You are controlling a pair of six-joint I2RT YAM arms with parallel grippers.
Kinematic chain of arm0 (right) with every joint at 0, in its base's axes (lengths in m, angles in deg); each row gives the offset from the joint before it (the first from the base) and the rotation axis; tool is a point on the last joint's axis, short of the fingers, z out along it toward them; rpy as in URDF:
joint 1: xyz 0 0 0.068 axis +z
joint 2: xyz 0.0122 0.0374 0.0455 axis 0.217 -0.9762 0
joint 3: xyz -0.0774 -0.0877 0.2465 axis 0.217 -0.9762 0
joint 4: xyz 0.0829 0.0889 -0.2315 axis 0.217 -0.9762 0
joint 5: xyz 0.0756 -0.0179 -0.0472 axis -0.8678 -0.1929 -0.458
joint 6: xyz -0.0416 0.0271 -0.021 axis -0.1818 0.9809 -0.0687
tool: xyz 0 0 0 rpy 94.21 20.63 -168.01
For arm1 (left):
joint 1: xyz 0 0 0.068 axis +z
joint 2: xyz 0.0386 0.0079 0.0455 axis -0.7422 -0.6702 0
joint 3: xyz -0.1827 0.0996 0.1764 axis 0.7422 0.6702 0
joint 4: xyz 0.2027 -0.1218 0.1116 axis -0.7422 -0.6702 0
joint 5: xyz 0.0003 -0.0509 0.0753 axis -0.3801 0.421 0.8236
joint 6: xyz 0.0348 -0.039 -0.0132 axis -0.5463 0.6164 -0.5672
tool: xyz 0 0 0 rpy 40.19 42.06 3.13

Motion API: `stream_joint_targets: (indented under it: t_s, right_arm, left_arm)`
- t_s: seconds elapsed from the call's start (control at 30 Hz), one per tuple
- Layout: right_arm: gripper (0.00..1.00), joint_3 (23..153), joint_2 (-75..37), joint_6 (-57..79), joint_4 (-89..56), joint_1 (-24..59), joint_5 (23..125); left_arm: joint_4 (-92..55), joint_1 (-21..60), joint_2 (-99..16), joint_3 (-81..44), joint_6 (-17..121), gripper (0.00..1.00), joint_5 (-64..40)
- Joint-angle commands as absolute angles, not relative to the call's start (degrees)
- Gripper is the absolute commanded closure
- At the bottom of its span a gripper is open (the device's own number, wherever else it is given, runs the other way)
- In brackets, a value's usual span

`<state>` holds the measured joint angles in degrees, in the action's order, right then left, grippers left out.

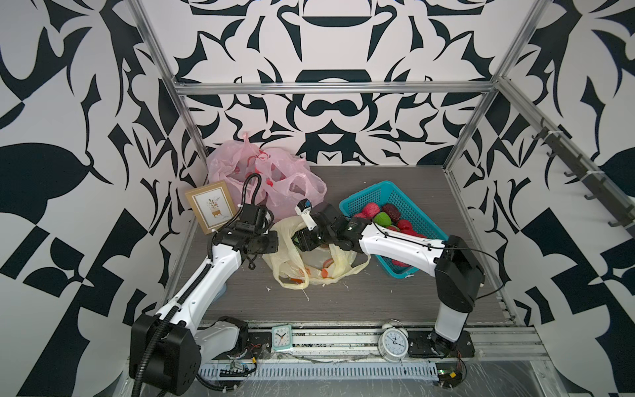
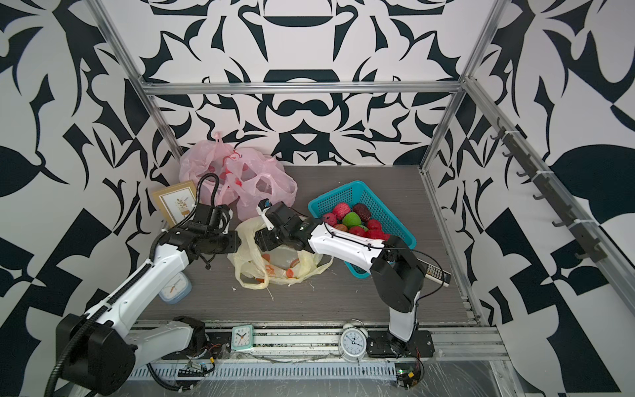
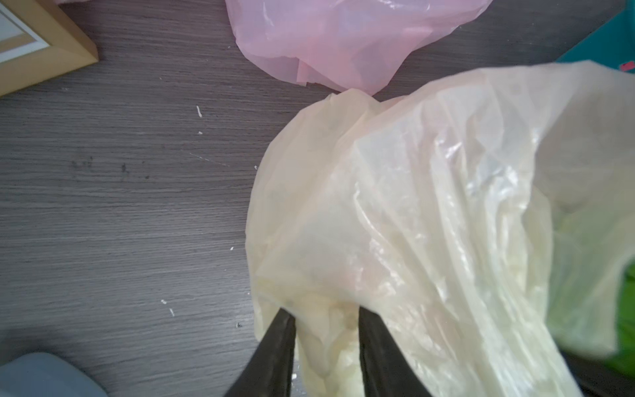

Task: Untie the knot of a plastic bag & take out the apple
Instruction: Adjust the apple in the plastic bag.

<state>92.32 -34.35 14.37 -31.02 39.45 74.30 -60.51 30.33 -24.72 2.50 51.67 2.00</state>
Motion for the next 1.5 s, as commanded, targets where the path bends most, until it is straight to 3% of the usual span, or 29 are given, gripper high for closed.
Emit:
stream_joint_targets:
  t_s: [0.0,0.13,0.23,0.3,0.47,0.67,1.0,1.17,1.47]
  right_arm:
    - [0.45,93.3,-30.8,9.5,-38.2,38.1,63.7]
    - [0.45,91.8,-27.2,5.4,-47.0,37.8,72.3]
    - [0.45,88.4,-23.4,4.7,-47.9,37.3,72.3]
    - [0.45,86.6,-20.9,3.5,-47.8,37.1,68.9]
    - [0.42,84.3,-16.1,0.7,-44.7,36.2,51.2]
    - [0.42,88.3,-17.9,2.1,-48.2,35.9,60.6]
    - [0.44,93.9,-29.2,9.8,-47.5,35.7,74.4]
    - [0.45,94.6,-32.2,10.6,-50.5,35.8,76.5]
    - [0.44,87.8,-33.4,13.7,-47.2,36.0,80.8]
  left_arm:
    - [-60.6,30.6,-24.0,-0.2,51.1,0.63,2.6]
    - [-59.5,30.6,-24.5,-1.1,51.0,0.62,2.2]
    - [-59.6,30.6,-24.6,-1.9,50.8,0.62,2.3]
    - [-59.8,30.6,-24.3,-2.7,50.5,0.61,2.5]
    - [-60.0,30.6,-24.4,-4.4,49.3,0.48,3.0]
    - [-58.9,29.5,-21.7,-5.4,51.7,0.48,-4.3]
    - [-59.4,19.1,-13.5,-0.8,57.7,0.49,-6.3]
    - [-55.0,11.9,-18.1,1.7,61.1,0.50,-6.2]
    - [-52.9,11.5,-26.4,6.7,62.5,0.54,-5.0]
